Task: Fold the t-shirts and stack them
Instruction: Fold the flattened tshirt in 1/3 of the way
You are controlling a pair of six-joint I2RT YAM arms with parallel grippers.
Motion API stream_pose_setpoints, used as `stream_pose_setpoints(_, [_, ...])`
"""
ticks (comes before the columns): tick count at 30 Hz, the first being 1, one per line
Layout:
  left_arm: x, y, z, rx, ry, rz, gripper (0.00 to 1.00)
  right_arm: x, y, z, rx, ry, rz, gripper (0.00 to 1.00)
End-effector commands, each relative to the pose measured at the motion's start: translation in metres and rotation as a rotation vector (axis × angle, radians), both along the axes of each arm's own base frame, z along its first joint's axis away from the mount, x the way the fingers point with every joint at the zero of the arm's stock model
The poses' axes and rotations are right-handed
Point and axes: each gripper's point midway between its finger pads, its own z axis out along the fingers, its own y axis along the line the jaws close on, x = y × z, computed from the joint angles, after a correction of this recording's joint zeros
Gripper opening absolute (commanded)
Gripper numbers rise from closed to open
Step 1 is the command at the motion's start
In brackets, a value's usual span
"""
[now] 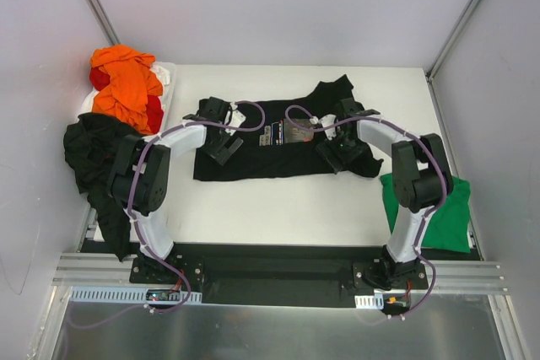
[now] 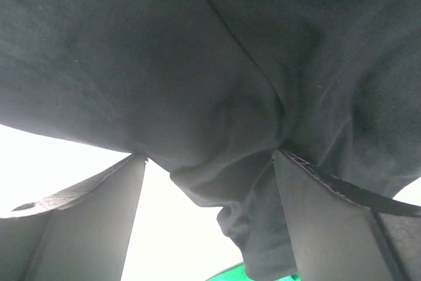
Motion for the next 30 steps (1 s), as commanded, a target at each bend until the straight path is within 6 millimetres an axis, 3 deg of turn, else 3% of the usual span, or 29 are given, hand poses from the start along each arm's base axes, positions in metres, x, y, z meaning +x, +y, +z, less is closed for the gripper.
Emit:
stream_pose_setpoints(1, [-0.039,0.012,-0.019,0.037,0.129,0.021,0.99,-0.003,-0.009,0.006,-0.068,-0.039,-0.007,0.84])
stream_pose_setpoints(7, [-0.049,0.017,-0.015,0.045,0.132,0.025,0.99,-0.016,-0.007,0.010,-0.088,-0.045,0.028,0.85])
stream_pose_setpoints(18, [-0.071,0.022,-0.024,0.062,0.169,0.023,0.99,-0.082,-0.006,0.005,-0.086,0.043,0.140,0.87])
stream_pose_setpoints(30, [-0.092,0.024,-0.029,0.079,0.195,0.015,0.99,-0.136,0.002,0.014,-0.070,0.068,0.302,0.89])
